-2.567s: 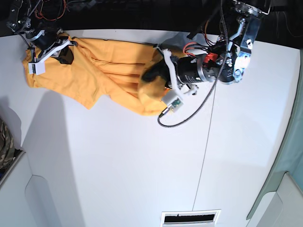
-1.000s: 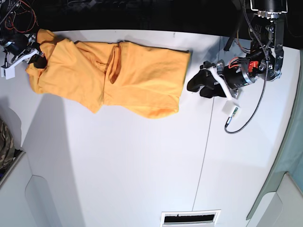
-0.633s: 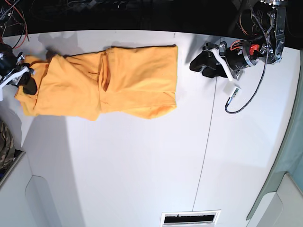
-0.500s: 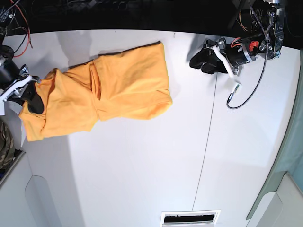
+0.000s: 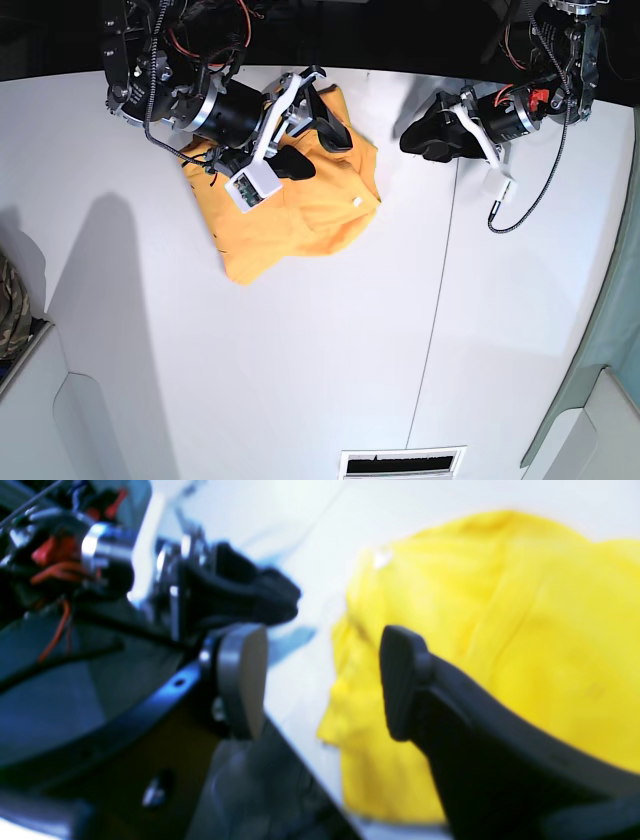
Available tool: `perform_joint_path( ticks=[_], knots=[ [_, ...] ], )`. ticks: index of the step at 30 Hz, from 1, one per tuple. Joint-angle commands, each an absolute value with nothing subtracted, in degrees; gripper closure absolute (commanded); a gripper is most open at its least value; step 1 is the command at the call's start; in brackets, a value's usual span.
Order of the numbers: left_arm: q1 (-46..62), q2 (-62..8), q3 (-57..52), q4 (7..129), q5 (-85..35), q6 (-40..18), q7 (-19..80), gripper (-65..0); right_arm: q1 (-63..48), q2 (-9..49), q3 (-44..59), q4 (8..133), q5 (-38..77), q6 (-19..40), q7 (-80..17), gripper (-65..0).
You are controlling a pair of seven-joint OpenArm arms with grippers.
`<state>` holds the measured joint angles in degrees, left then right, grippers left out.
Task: Layout the t-shirt on the table in an organized manner, then fold the t-shirt properly
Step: 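Grasp the folded shirt with both grippers and fold it in half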
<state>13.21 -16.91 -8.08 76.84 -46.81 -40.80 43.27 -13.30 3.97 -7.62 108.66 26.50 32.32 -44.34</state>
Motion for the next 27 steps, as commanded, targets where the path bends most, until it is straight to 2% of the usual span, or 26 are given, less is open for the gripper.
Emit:
perform_joint_path(
  ticks=[1,5,6,7,8,9,10,11,12,13,18,21,23,27],
  knots=[
    [13.04,-18.33,-8.38,77.71,-47.00,-40.00,43.99,-39.1,-12.34,4.12,-7.51,109.56,27.35,31.92,-41.60,-34.9],
    [13.04,-21.82,-8.38,81.17,-51.96,-40.00,44.58,-38.0,-9.08,4.08,-5.17,109.58,27.38,31.70,-40.38,-34.8],
    [13.06,-22.50,-8.38,83.11,-52.93,-40.00,45.10,-34.7,-8.03,4.08,-4.05,109.56,27.31,31.66,-40.05,-34.7],
    [13.06,-22.85,-8.38,85.38,-53.87,-40.00,45.87,-28.4,-6.98,4.08,-2.68,109.56,26.92,31.46,-39.27,-34.3],
    [13.06,-22.87,-8.36,87.90,-55.02,-40.00,47.00,-20.2,-5.96,4.10,-1.21,109.54,26.04,31.07,-38.35,-31.2],
    [13.10,-22.81,-8.08,90.41,-56.51,-40.00,48.23,-11.7,-4.97,4.10,0.23,109.49,24.34,30.41,-37.41,-25.3],
    [13.19,-22.74,-7.31,92.82,-57.41,-40.00,48.58,-5.0,-3.95,4.10,1.43,109.32,22.57,29.23,-36.82,-17.0],
    [13.21,-22.72,-6.09,94.83,-57.49,-40.00,48.66,-0.9,-2.83,4.05,2.50,108.88,21.06,27.70,-36.77,-8.3],
    [13.17,-22.72,-4.45,96.20,-57.34,-40.00,48.62,0.0,-1.65,4.08,3.25,108.07,19.97,26.41,-36.67,-0.8],
    [13.17,-22.70,-2.52,96.92,-56.99,-40.00,48.31,0.0,-0.51,4.08,3.90,106.85,18.94,25.50,-36.64,0.0],
    [13.17,-20.32,7.70,96.84,-48.80,-40.00,44.73,0.0,6.02,4.14,5.02,94.17,15.14,25.54,-33.47,0.0],
    [13.19,-16.91,11.97,95.81,-44.58,-40.00,44.34,0.0,11.51,4.10,4.84,82.11,14.98,29.93,-29.30,0.0],
    [13.19,-15.11,14.00,93.41,-42.70,-40.00,44.25,0.0,15.05,4.12,3.92,74.02,14.94,32.34,-27.99,0.0],
    [12.91,-12.95,14.81,86.48,-40.53,-40.00,41.43,0.0,19.40,4.34,1.23,62.63,13.69,32.38,-28.10,0.0]
  ],
)
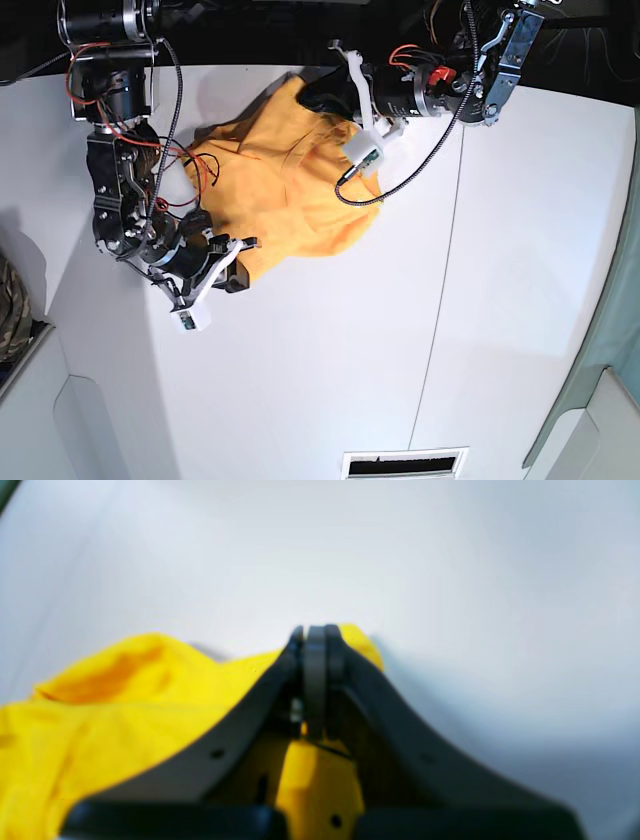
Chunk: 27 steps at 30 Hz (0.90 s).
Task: Layout the t-shirt on the table in an organized manner, then fold the t-shirt properly
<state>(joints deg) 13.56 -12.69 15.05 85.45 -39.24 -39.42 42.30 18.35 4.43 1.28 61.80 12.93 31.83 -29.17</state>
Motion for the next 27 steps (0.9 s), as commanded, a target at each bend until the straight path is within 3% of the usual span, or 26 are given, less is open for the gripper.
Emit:
perform_joint_path(
  ticks=[1,7,12,19,27],
  knots=[
    [12.27,-12.88,14.76,84.95,-39.46,-40.00,40.86,0.0,19.57,4.78,0.54,61.28,13.74,32.42,-28.10,0.0],
    [5.13,-12.93,9.50,78.11,-35.09,-38.15,40.93,0.0,16.29,9.43,-1.08,62.83,19.14,33.01,-31.03,0.0],
    [-0.45,-13.89,4.56,73.17,-34.87,-38.13,40.88,0.0,7.57,12.60,-1.08,71.13,28.29,33.04,-35.81,0.0],
    [-10.24,-13.32,4.01,65.08,-34.87,-38.11,40.84,0.0,-3.84,11.22,-1.10,81.43,32.56,33.26,-36.49,0.0],
    [-12.40,-15.25,3.99,65.23,-35.09,-38.17,42.09,0.0,-8.29,9.80,-0.01,86.54,31.73,33.21,-36.58,0.0]
  ],
)
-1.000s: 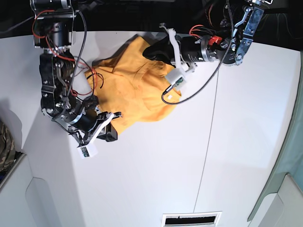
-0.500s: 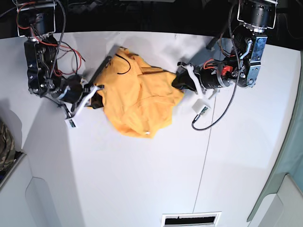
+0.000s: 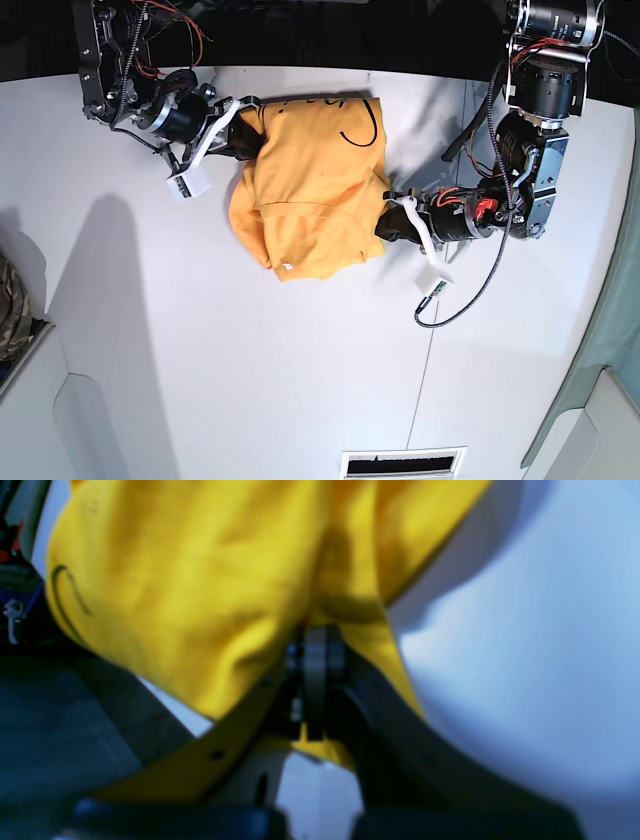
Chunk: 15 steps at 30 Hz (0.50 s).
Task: Layout the t-shirt on the table in an organized manner, then fold the t-shirt properly
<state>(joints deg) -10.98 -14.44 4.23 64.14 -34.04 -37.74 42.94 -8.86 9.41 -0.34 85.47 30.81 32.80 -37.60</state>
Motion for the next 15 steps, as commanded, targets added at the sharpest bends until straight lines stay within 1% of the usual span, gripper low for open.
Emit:
perform_joint_path(
  ticks=[1,4,7,11,15],
  knots=[
    [-12.34,-16.27,3.99,66.26,-35.64,-38.17,42.72,0.0,-8.43,9.80,0.95,87.50,31.70,33.19,-36.80,0.0],
    [-11.14,-20.80,3.92,70.89,-39.99,-38.17,45.82,0.0,-9.21,9.82,6.13,91.90,31.73,32.99,-40.49,0.0],
    [-6.44,-26.59,3.18,78.17,-45.60,-38.19,47.86,0.0,-12.32,9.82,13.10,98.00,31.97,33.01,-44.05,0.0],
    [4.43,-33.04,0.03,87.70,-48.07,-38.72,48.49,0.0,-18.59,10.85,19.16,103.44,35.16,33.04,-46.50,0.0],
    [18.09,-35.62,-7.18,96.12,-52.05,-40.00,50.96,0.0,-26.06,14.22,19.64,104.07,36.60,33.28,-46.48,0.0]
  ],
)
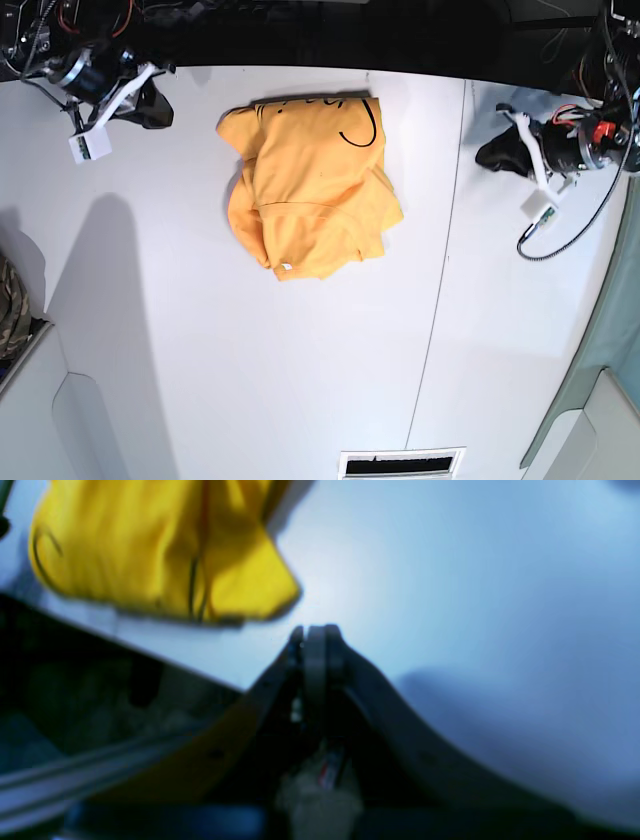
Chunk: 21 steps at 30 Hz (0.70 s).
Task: Layout the t-shirt on the table in an organized manner, then fold the t-shirt properly
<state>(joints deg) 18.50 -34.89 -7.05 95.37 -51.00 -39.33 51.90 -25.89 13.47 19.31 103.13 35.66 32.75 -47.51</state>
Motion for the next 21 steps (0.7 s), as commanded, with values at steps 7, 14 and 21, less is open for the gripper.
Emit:
perform_joint_path(
  ticks=[7,14,21],
  knots=[
    [40.05,-34.59,-12.95,99.70,-48.31,-40.00,47.64,0.0,-37.34,17.65,18.81,103.59,35.94,33.30,-46.28,0.0],
    [46.98,-31.48,-4.23,87.94,-28.67,-40.00,42.78,0.0,-41.43,20.32,12.45,94.54,28.36,33.23,-46.59,0.0],
    [39.75,-33.67,12.23,69.01,-23.03,-32.36,50.59,0.0,-41.50,20.32,4.36,76.29,24.01,32.34,-50.17,0.0]
  ],
)
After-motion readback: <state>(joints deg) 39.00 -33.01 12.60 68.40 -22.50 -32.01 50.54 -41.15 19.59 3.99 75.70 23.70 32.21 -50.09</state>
